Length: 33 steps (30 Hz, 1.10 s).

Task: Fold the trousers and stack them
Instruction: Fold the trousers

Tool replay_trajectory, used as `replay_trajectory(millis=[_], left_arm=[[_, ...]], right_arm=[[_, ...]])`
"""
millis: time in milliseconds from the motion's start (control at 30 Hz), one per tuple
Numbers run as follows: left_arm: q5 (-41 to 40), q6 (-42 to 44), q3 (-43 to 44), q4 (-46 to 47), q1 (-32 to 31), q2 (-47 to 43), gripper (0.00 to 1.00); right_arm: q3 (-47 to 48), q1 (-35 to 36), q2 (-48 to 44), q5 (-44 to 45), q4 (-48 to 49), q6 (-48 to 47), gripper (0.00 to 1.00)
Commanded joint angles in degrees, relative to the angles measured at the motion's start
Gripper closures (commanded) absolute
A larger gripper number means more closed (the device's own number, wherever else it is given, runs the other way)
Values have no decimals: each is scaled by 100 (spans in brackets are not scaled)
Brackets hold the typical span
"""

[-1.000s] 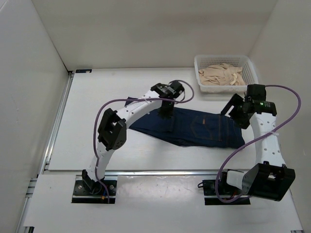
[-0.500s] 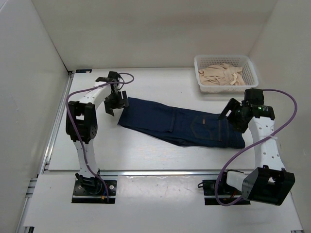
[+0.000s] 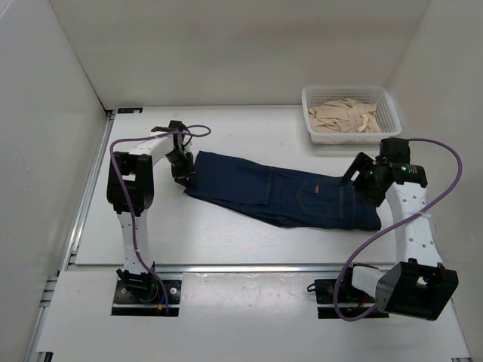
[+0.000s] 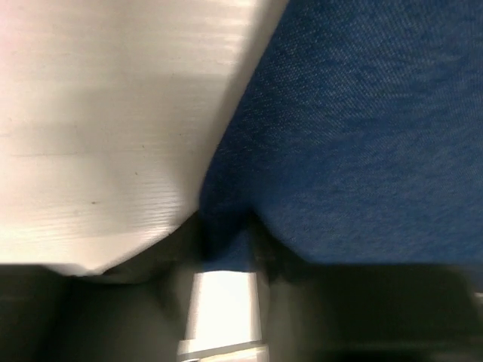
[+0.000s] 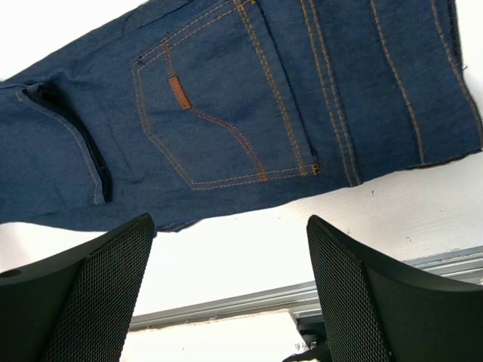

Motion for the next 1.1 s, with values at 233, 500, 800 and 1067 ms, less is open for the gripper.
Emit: replay_trajectory(millis=[233, 500, 800, 1067], left_arm=[[-355, -313, 154, 93, 228, -1087, 89], [-1392, 12, 2306, -1162, -228, -1600, 89], [-1507, 20, 2975, -1453, -61, -2039, 89], [-1190, -409, 3046, -1340, -1027, -2039, 89]], right_arm=[[56, 19, -364, -161, 6, -40, 14], [-102, 19, -829, -161, -170, -93, 14], [-901, 19, -294, -748, 594, -40, 12], [-1288, 19, 497, -917, 1315, 284, 24]])
